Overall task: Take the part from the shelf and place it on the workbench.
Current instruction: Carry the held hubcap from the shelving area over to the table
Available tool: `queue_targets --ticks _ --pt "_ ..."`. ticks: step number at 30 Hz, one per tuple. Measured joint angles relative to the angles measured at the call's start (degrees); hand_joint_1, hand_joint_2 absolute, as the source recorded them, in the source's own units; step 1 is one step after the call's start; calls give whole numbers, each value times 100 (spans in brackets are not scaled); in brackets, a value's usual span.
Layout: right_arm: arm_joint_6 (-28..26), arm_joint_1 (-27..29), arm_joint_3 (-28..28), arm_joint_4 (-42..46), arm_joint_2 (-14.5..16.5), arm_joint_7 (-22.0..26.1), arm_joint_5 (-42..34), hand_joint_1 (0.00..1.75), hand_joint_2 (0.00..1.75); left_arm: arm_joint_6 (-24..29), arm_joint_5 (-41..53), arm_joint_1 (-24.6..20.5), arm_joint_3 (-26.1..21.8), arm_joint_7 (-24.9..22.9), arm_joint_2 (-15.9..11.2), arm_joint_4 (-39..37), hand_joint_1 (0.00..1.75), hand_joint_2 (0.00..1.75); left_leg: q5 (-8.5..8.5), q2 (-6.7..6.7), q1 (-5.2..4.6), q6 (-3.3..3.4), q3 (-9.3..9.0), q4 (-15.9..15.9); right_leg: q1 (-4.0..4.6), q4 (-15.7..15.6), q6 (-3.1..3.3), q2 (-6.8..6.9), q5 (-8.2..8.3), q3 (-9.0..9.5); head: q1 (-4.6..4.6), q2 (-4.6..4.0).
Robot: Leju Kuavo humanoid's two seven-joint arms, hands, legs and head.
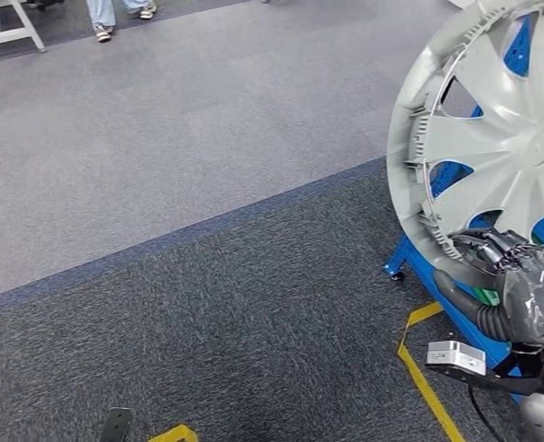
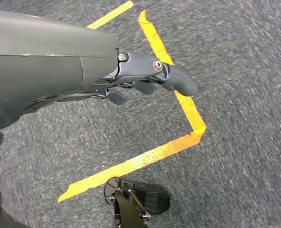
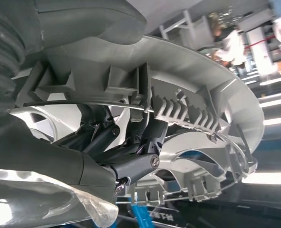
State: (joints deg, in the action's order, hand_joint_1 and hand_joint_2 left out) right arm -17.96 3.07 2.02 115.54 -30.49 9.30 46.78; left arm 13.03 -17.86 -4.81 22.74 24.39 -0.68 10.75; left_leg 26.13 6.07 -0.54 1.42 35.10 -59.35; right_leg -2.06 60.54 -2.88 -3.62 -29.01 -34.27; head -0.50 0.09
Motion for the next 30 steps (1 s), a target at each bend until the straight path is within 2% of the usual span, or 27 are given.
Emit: queue_targets --ticks 1,3,4,5,7,8,9,10,11,12,14,15,16,18,19,21,22,23,24,25,26,27,28,29,30 --pt "5 -8 0 7 -1 0 3 175 175 1 0 -1 1 -5 -4 0 0 175 -6 66 2 -26 32 -20 1 -52 20 -36 -30 38 -3 0" --pt "9 -20 1 17 -2 -3 4 175 175 2 0 16 2 -13 -15 0 0 175 -13 167 20 -68 62 -25 8 -66 84 83 -29 69 -5 0" --pt "10 -31 1 19 -2 -4 4 175 175 2 0 27 3 -16 -15 0 0 175 23 106 17 -92 82 -73 9 -72 120 144 -31 87 -15 0" --pt "10 -38 1 23 -2 -6 4 175 175 2 0 27 4 -17 -14 0 0 175 114 -31 13 -120 146 -221 9 -79 153 213 -36 106 -32 0" --pt "12 -48 -1 32 -3 -5 5 175 175 1 0 8 6 -20 -4 0 0 175 423 -396 14 -173 419 -840 37 -87 208 356 -58 142 -63 0" --pt "15 -51 -1 36 -4 -4 5 175 175 1 0 -3 7 -20 -2 0 0 175 577 -497 24 -185 594 -1219 55 -87 226 433 -72 156 -70 0" --pt "22 -55 0 37 -4 -3 6 175 175 -2 0 -5 7 -20 2 0 0 175 658 -539 32 -184 725 -1496 71 -87 239 507 -85 171 -69 0" --pt "32 -59 1 37 -4 -3 6 175 175 -7 0 -2 8 -20 4 0 0 175 644 -553 33 -170 778 -1601 84 -86 248 579 -99 186 -70 0" --pt "44 -63 2 37 -4 -8 6 175 175 -12 1 4 8 -21 3 0 0 175 528 -561 27 -146 731 -1493 93 -86 252 648 -114 204 -70 0" --pt "57 -68 2 37 -4 -14 6 175 175 -19 3 9 8 -21 1 0 0 175 336 -596 8 -108 592 -1192 100 -88 252 716 -132 228 -69 0" --pt "77 -74 2 37 -4 -28 11 175 175 -27 18 3 8 -22 -6 0 0 175 29 -846 -88 -13 247 -453 115 -93 231 842 -172 272 -70 0" --pt "83 -74 2 37 -4 -34 17 175 175 -28 28 -9 8 -23 -10 0 0 175 -33 -963 -138 26 134 -200 125 -99 211 905 -188 284 -70 0" --pt "88 -74 2 37 -4 -39 26 175 175 -30 37 -18 8 -24 -13 0 0 175 -30 -1031 -177 53 86 -75 134 -112 188 969 -199 294 -69 0" --pt "96 -73 3 38 -9 -53 43 175 175 -32 48 -19 8 -24 -19 0 0 175 -34 -923 -182 93 63 15 142 -155 136 1106 -222 315 -70 0" --pt "99 -73 2 39 -16 -64 50 175 175 -33 52 -10 9 -24 -13 0 0 175 -55 -846 -166 116 37 67 135 -145 115 1076 -258 319 -65 0" --pt "103 -75 -4 47 -40 -84 63 175 175 -35 69 -14 13 -26 1 1 0 175 -97 -707 -117 161 -20 156 120 173 89 781 -454 173 -47 -1" --pt "104 -74 -7 50 -50 -88 71 175 175 -36 81 -25 16 -27 10 1 0 175 -101 -639 -107 171 -31 164 109 498 82 580 -593 14 -32 -1" --pt "105 -71 -9 52 -57 -90 79 175 175 -38 92 -39 21 -28 17 1 0 175 -100 -566 -100 178 -33 161 105 885 72 454 -729 -204 -24 -1" --pt "106 -60 -10 52 -61 -94 90 175 175 -39 102 -48 27 -28 26 1 0 175 -96 -486 -96 180 -38 154 102 1201 58 401 -796 -409 -14 -1" --pt "106 -44 -10 52 -61 -99 98 175 175 -40 106 -50 34 -28 39 1 0 175 -88 -405 -93 180 -45 146 99 1360 45 380 -767 -550 -13 -1" --pt "104 -22 -13 52 -61 -110 106 175 175 -41 110 -48 40 -28 51 1 0 175 -77 -320 -86 173 -56 133 95 1308 33 369 -626 -591 -14 -1" --pt "102 4 -21 52 -61 -121 115 175 175 -42 117 -46 45 -28 64 1 0 175 -59 -237 -75 159 -70 116 85 1041 20 346 -394 -519 -12 -1" --pt "99 30 -33 54 -61 -129 124 175 175 -40 126 -45 49 -28 75 1 0 175 -35 -158 -62 136 -80 90 65 667 5 276 -162 -384 -12 -1" --pt "97 57 -44 55 -61 -137 137 175 175 -37 139 -50 52 -28 83 1 0 175 -8 -79 -59 105 -73 47 43 313 -4 163 -8 -229 -8 -2" --pt "91 86 -59 64 -61 -139 154 175 175 -33 151 -55 56 -29 86 1 0 175 9 -7 -55 76 -53 13 28 75 2 70 70 -114 -8 -2"
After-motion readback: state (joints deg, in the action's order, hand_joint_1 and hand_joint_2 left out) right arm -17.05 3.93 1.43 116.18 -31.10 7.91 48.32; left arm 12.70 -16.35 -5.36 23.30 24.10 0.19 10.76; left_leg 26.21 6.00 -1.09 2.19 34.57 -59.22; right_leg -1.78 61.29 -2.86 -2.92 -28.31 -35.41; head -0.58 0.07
